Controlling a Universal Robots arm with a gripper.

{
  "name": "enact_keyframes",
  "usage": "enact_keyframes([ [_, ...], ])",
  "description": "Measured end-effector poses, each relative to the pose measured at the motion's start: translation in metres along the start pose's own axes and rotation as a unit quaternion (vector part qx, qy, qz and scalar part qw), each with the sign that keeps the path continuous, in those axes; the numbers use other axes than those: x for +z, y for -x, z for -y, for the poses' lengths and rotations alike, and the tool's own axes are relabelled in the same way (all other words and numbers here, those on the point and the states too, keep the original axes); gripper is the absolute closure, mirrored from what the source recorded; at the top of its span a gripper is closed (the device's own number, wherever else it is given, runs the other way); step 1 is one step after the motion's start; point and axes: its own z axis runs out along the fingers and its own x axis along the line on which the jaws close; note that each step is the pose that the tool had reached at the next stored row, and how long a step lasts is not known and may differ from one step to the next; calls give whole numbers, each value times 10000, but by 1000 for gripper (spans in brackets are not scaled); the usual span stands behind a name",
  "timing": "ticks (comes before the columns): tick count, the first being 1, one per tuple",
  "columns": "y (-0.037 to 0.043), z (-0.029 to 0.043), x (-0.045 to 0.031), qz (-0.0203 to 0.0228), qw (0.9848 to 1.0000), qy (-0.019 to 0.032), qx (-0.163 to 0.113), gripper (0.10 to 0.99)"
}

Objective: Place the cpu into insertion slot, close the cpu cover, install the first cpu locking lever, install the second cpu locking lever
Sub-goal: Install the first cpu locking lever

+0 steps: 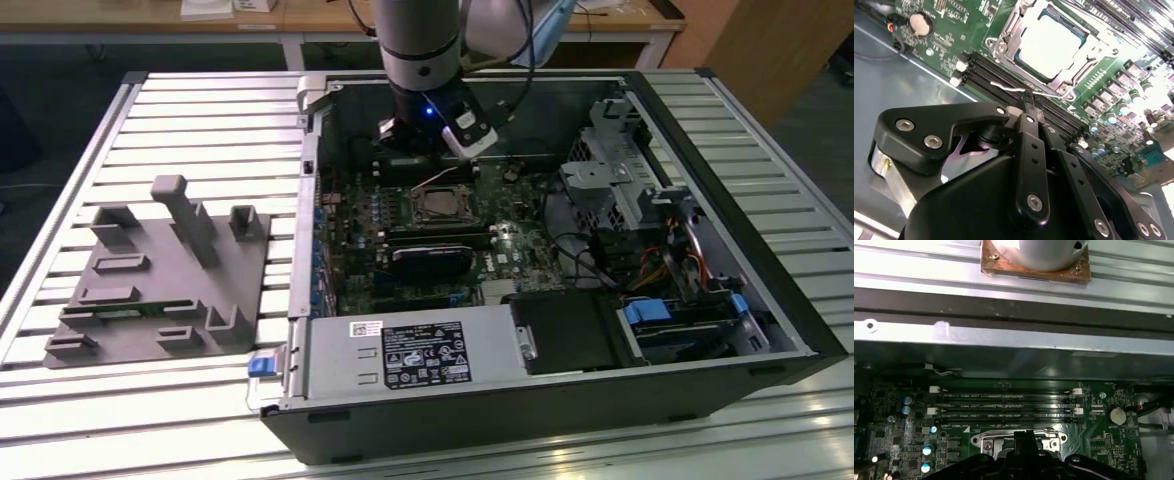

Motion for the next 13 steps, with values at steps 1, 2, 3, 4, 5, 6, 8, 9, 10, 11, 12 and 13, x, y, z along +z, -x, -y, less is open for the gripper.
enact_keyframes([
  [1, -1, 3, 12, 12, 10000, -8, 48, 980],
  [2, -2, 5, 22, 26, 9999, -17, 103, 980],
  [3, -3, 7, 31, 40, 9999, -27, 160, 980],
  [4, -2, 9, 39, 52, 9998, -35, 209, 980],
  [5, -2, 10, 47, 62, 9997, -41, 248, 980],
  [6, -2, 9, 54, 70, 9996, -48, 281, 980],
  [8, -2, 7, 71, 83, 9994, -56, 333, 980],
  [9, -1, 5, 79, 89, 9993, -60, 358, 980],
  [10, -2, 3, 86, 94, 9992, -64, 380, 980],
  [11, -2, 1, 94, 100, 9991, -67, 400, 980],
  [12, -2, -3, 102, 104, 9990, -70, 419, 980],
  [13, -2, -7, 109, 108, 9990, -73, 435, 980],
])
